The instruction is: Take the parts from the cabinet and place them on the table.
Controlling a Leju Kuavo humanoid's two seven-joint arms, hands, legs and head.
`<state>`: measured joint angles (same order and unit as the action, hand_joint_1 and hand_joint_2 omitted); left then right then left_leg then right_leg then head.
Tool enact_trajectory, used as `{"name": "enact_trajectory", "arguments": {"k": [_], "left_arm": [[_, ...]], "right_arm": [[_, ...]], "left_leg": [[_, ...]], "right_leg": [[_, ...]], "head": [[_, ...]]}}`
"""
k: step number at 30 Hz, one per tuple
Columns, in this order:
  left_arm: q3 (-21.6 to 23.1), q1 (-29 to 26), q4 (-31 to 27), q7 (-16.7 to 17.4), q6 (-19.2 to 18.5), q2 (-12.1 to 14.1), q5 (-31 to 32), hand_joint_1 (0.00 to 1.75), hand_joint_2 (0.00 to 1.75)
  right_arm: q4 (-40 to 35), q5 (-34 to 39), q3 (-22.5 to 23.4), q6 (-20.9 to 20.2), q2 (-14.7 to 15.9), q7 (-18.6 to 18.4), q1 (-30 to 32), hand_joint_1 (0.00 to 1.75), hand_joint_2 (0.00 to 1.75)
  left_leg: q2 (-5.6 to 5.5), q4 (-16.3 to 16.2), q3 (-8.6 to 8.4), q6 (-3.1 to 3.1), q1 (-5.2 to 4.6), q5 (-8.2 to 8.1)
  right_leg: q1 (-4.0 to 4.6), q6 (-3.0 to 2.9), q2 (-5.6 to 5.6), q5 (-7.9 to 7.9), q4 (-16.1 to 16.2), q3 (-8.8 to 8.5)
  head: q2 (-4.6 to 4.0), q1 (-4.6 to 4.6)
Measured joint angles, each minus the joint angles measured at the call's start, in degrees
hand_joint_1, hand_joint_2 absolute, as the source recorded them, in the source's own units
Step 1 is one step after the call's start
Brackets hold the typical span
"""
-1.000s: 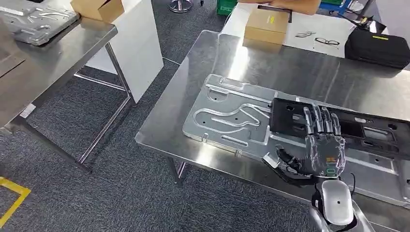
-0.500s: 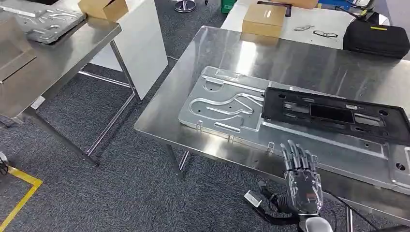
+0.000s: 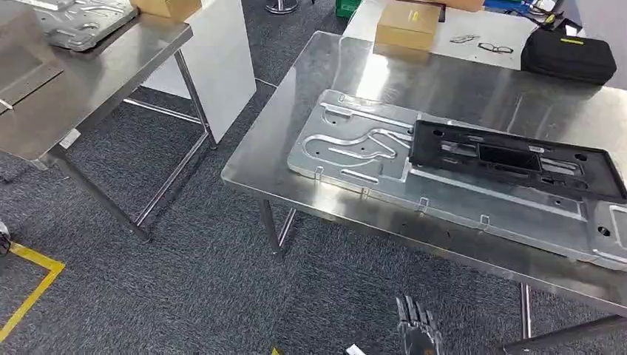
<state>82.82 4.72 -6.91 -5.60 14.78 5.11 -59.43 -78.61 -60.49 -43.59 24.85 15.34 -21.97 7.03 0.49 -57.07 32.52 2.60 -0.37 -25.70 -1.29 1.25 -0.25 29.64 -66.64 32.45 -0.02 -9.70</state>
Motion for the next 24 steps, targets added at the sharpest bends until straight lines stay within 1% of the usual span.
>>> {"name": "enact_trajectory", "arguments": {"k": [1, 2, 3, 4, 5, 6, 7, 8, 9, 10, 11, 12, 13, 14, 15, 16, 17, 18, 19, 20, 21, 22, 23, 24], "left_arm": [[0.00, 0.07, 0.00, 0.00, 0.13, -0.04, 0.00, 0.00, 1.75], [0.00, 0.19, 0.00, -0.04, 0.22, -0.09, -0.07, 0.00, 1.75], [0.00, 0.34, 0.00, -0.13, 0.26, -0.07, -0.13, 0.00, 1.75], [0.02, 0.51, 0.00, -0.35, 0.26, -0.04, -0.48, 0.00, 1.75], [0.02, 0.56, 0.00, -0.57, 0.18, 0.09, -0.61, 0.00, 1.75], [0.02, 0.56, 0.00, -0.72, 0.02, 0.20, -0.68, 0.00, 1.75], [0.02, 0.56, 0.02, -0.90, -0.20, 0.33, -0.83, 0.00, 1.75], [0.02, 0.53, 0.00, -1.27, -0.55, 0.31, -1.16, 0.00, 1.75], [0.02, 0.57, 0.00, -1.57, -1.00, 0.17, -1.31, 0.00, 1.75], [0.04, 0.55, 0.00, -1.83, -1.40, 0.18, -1.59, 0.00, 1.75], [0.07, 0.50, 0.00, -1.99, -1.79, 0.22, -1.79, 0.00, 1.75], [0.09, 0.43, 0.00, -2.01, -2.27, 0.26, -1.83, 0.00, 1.75], [0.09, 0.28, 0.00, -1.90, -2.87, 0.26, -2.01, 0.00, 1.75], [0.09, 0.24, 0.00, -1.75, -3.63, 0.28, -2.45, 0.00, 1.75], [0.09, 0.15, 0.00, -1.71, -4.24, 0.26, -2.82, 0.00, 1.75], [0.07, -0.02, 0.00, -1.70, -4.46, 0.20, -3.02, 0.00, 1.75], [0.07, -0.09, 0.00, -1.70, -4.53, 0.22, -3.08, 0.00, 1.75], [0.07, -0.11, 0.09, -1.70, -4.50, 0.64, -3.24, 0.00, 1.75], [0.07, -0.39, 0.15, -1.70, -4.61, 0.93, -3.39, 0.00, 1.75], [0.07, -0.47, 0.15, -1.70, -4.88, 1.07, -3.65, 0.00, 1.75], [0.05, -0.46, 0.09, -1.66, -5.51, 0.91, -3.95, 0.00, 1.75], [0.04, -0.56, 0.09, -1.46, -6.06, 1.05, -4.29, 0.00, 1.75], [0.02, -0.97, 0.09, -1.09, -6.65, 1.05, -4.37, 0.00, 0.00], [0.00, -0.99, 0.09, -0.50, -7.36, 1.07, -4.48, 0.00, 0.00]], "right_arm": [[2.95, 2.91, -0.98, 0.35, -0.04, -0.81, -0.38, 0.00, 1.75], [5.93, 5.74, -1.98, 0.80, -0.09, -1.50, -0.77, 0.00, 1.75], [8.74, 8.46, -2.88, 1.51, -0.24, -1.81, -1.00, 0.00, 1.75], [12.10, 12.16, -3.86, 2.61, -0.70, -1.60, -1.07, 0.00, 1.75], [15.20, 16.46, -4.41, 3.58, -1.11, -0.73, -1.03, 0.00, 1.75], [18.46, 21.84, -4.59, 4.24, -1.57, 0.80, -1.00, 0.00, 1.75], [21.90, 28.69, -4.39, 4.28, -2.45, 3.60, -1.02, 0.00, 1.75], [27.00, 38.18, -3.34, 3.18, -3.61, 8.15, -1.23, 0.00, 1.75], [33.16, 47.57, -1.32, 1.04, -5.11, 12.51, -1.62, 0.00, 0.00], [38.40, 54.39, 1.06, -1.19, -6.46, 15.23, -2.07, 0.00, 0.00], [42.95, 59.92, 3.69, -3.55, -7.76, 15.63, -2.42, 0.00, 0.00], [47.39, 65.84, 6.87, -6.41, -8.76, 14.46, -2.68, 0.00, 0.00], [51.54, 72.97, 10.97, -10.18, -9.80, 12.52, -3.05, 0.00, 0.00], [54.34, 78.63, 14.88, -13.02, -10.65, 11.56, -3.19, 0.00, 0.00], [56.82, 83.74, 19.53, -15.42, -11.47, 11.78, -3.04, 0.00, 0.00], [58.73, 86.31, 23.19, -16.57, -12.09, 12.03, -3.01, 0.00, 0.00], [60.59, 87.39, 26.52, -17.03, -12.78, 12.09, -3.07, 0.00, 0.00], [61.77, 87.76, 28.75, -17.33, -13.86, 12.09, -3.41, 0.00, 0.00], [62.83, 88.03, 30.48, -17.42, -14.56, 12.20, -3.13, 0.00, 0.00], [64.12, 88.58, 32.18, -17.71, -15.19, 13.10, -3.08, 0.00, 0.00], [65.05, 88.95, 33.83, -17.94, -15.38, 14.35, -3.45, 0.00, 0.00], [65.56, 89.12, 35.07, -18.45, -16.18, 15.62, -3.60, 0.00, 0.00], [66.15, 89.14, 36.09, -19.02, -16.37, 16.69, -3.51, 0.00, 0.00], [66.85, 89.12, 37.03, -20.30, -16.85, 17.44, -4.00, 0.00, 0.00]], "left_leg": [[0.02, -0.75, 0.54, -0.11, 0.01, 0.04], [0.03, -1.36, 1.21, -0.41, -0.32, 0.07], [0.02, -1.82, 1.48, -0.55, -0.55, -0.34], [-0.02, -1.73, 1.44, 0.34, -0.45, -1.08], [0.01, -2.08, 1.83, 0.32, -0.51, -0.59], [-0.08, -1.62, 1.52, 0.56, -0.68, -0.15], [-0.23, -0.62, 1.07, 1.03, -0.80, 0.75], [-0.24, 2.89, -0.53, 1.67, 0.03, 2.87], [0.03, 4.59, -1.23, 1.49, 0.05, 3.99], [0.01, 5.41, -1.21, 2.12, 0.22, 4.92], [-0.01, 5.60, -0.75, 1.97, 0.30, 5.27], [-0.01, 5.38, -0.13, 1.63, 0.41, 5.49], [0.01, 4.99, 0.72, 1.27, 0.60, 5.71], [0.00, 4.51, 1.45, 0.92, 0.85, 5.87], [0.00, 3.64, 2.44, 0.37, 1.32, 5.99], [0.01, 2.58, 3.56, -0.31, 2.00, 5.94], [0.01, 1.06, 4.91, -1.29, 2.67, 5.80], [0.02, -0.47, 5.91, -2.38, 2.39, 5.63], [-0.12, -1.49, 6.68, -3.04, 2.60, 5.37], [-0.25, -2.51, 6.68, -3.19, 2.28, 5.30], [-0.28, -2.90, 6.84, -3.28, 2.33, 5.65], [-0.34, -2.55, 7.20, -3.30, 2.44, 5.98], [-0.22, -2.80, 7.38, -3.61, 2.86, 6.25], [-0.19, -4.35, 7.81, -3.47, 2.75, 2.99]], "right_leg": [[0.03, -0.33, -0.01, 0.06, 5.25, -3.24], [0.57, -0.49, 0.01, 1.41, 7.82, -4.56], [0.25, -0.45, 0.04, 1.51, 8.33, -3.77], [0.27, -0.51, 0.03, 1.52, 8.25, -3.74], [-0.07, -0.31, -0.04, 1.24, 8.68, -3.97], [0.00, -0.06, -0.23, 0.84, 8.92, -4.14], [0.01, 0.02, -0.28, 0.17, 9.66, -4.34], [0.51, -0.21, -0.22, 0.03, 9.96, -5.08], [0.41, -0.20, -0.12, 1.14, 9.43, -4.76], [0.44, -0.25, 0.09, 3.81, 7.19, -3.73], [0.35, -0.02, 0.27, 6.34, 3.94, -2.39], [0.07, 0.31, 0.29, 8.54, 0.23, -0.87], [-0.36, 0.86, 0.26, 9.69, -2.77, 0.24], [-0.78, 1.36, 0.22, 9.18, -2.97, 0.06], [-1.29, 2.02, 0.20, 7.36, -0.81, -1.35], [-1.85, 2.75, 0.17, 4.91, 2.91, -3.49], [-2.59, 3.77, 0.11, 2.75, 7.51, -6.09], [-2.48, 4.43, 0.11, 4.52, 8.26, -6.24], [-2.01, 3.54, 0.70, 2.69, 6.40, -5.55], [-2.34, 1.90, 0.64, 3.74, 5.85, -4.57], [-2.26, 1.05, 0.63, 3.77, 4.85, -3.96], [-2.13, 0.48, 0.62, 3.78, 4.37, -3.63], [-2.17, -0.20, 0.26, 3.35, 4.27, -3.02], [-1.99, -1.05, 0.15, 2.72, 4.25, -2.36]], "head": [[0.00, -0.02], [0.00, 0.00], [0.00, -0.04], [0.00, -0.06], [0.00, 0.00], [0.00, -0.04], [0.00, -0.04], [0.00, -0.04], [0.00, 0.02], [0.00, 0.02], [0.00, 0.04], [0.00, 0.02], [0.00, 0.04], [0.00, 0.02], [0.00, 0.02], [0.00, 0.04], [0.00, 0.04], [0.00, 0.04], [0.00, 0.15], [0.00, 0.13], [0.00, 0.00], [0.00, 0.00], [0.00, 0.02], [0.00, -0.15]]}}
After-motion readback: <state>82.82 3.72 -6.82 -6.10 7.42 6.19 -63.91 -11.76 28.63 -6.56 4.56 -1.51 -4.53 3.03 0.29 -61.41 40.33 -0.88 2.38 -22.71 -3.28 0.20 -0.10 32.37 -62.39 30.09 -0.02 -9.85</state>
